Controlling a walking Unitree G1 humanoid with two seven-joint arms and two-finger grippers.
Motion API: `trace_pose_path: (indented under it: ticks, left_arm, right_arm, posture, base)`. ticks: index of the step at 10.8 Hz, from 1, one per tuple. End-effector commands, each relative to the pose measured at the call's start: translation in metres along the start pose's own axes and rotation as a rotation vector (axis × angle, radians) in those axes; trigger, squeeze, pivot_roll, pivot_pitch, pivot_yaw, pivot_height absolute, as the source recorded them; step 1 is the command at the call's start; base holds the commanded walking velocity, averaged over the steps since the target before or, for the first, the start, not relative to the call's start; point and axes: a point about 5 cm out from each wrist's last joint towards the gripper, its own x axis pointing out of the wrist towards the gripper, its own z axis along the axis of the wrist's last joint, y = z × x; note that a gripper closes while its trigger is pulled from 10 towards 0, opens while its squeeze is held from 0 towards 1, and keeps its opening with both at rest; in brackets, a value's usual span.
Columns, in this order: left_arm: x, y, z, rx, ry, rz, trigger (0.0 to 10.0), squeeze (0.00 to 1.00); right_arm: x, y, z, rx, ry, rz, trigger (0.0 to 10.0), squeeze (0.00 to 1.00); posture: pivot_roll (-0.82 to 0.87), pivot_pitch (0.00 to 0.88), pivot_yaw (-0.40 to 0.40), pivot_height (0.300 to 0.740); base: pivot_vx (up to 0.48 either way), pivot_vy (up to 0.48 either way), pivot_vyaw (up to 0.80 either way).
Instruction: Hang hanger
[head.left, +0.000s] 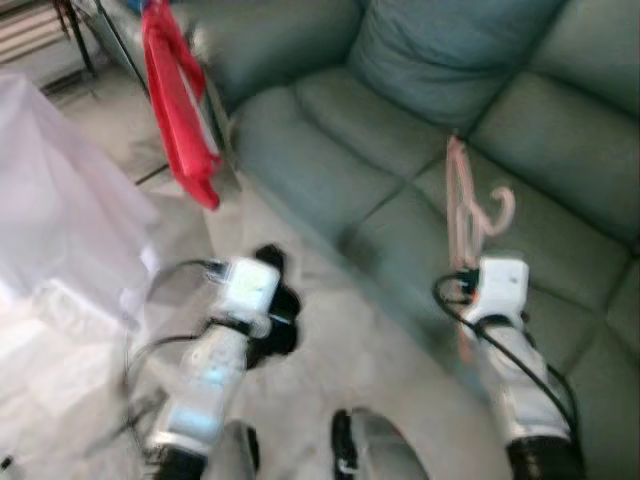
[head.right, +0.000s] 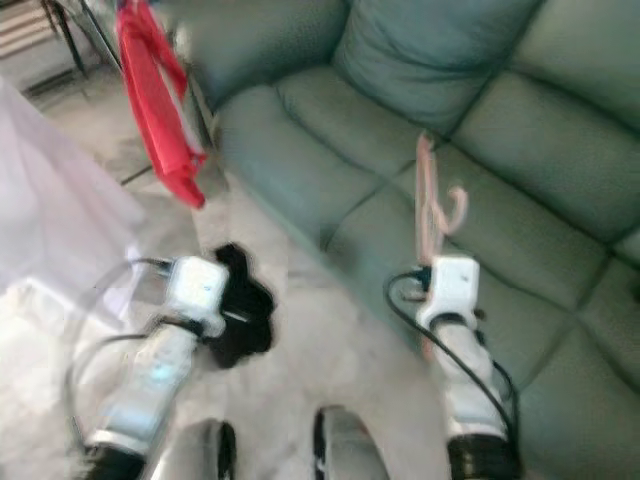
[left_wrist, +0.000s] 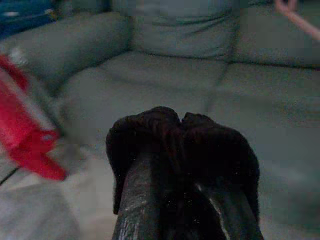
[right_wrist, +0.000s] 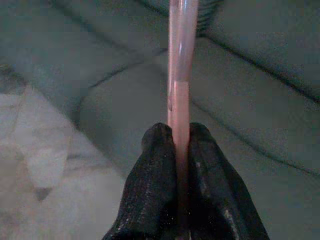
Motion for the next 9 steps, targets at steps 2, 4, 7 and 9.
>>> trace_pose_path:
  ticks: [2, 4, 7, 9]
  left_arm:
    - [-0.0016, 0.0067, 0.0004, -0.003, -0.004, 0.001, 10.0, 0.0]
    - [-0.0016, 0.0081, 0.0003, -0.013, -0.003, 0.009, 10.0, 0.0]
    - [-0.0018, 0.0076, -0.0002, -0.017, -0.002, 0.004, 10.0, 0.0]
    - [-0.002, 0.0067, 0.0002, -0.012, -0.004, 0.003, 10.0, 0.0]
  right_arm:
    - [-0.0015, 0.0012, -0.002, 0.0, 0.016, 0.001, 10.0, 0.0]
    - [-0.0005, 0.0013, -0.0015, 0.003, 0.014, 0.003, 10.0, 0.0]
    - [-0.0006, 0.0028, 0.0, 0.003, 0.008, 0.007, 10.0, 0.0]
    - [-0.0011, 0.0037, -0.0001, 0.004, 0.008, 0.009, 10.0, 0.0]
  posture:
    - [0.0, 0.191, -0.052, 0.74]
    - [0.0, 0.19, -0.054, 0.74]
    - [0.0, 0.191, -0.055, 0.74]
    - [0.0, 0.193, -0.055, 0.74]
  base:
    - [0.0, 0.206, 0.0]
    - [0.0, 0.469, -0.8]
    - [0.0, 0.474, -0.47]
    - [0.0, 0.236, 0.0]
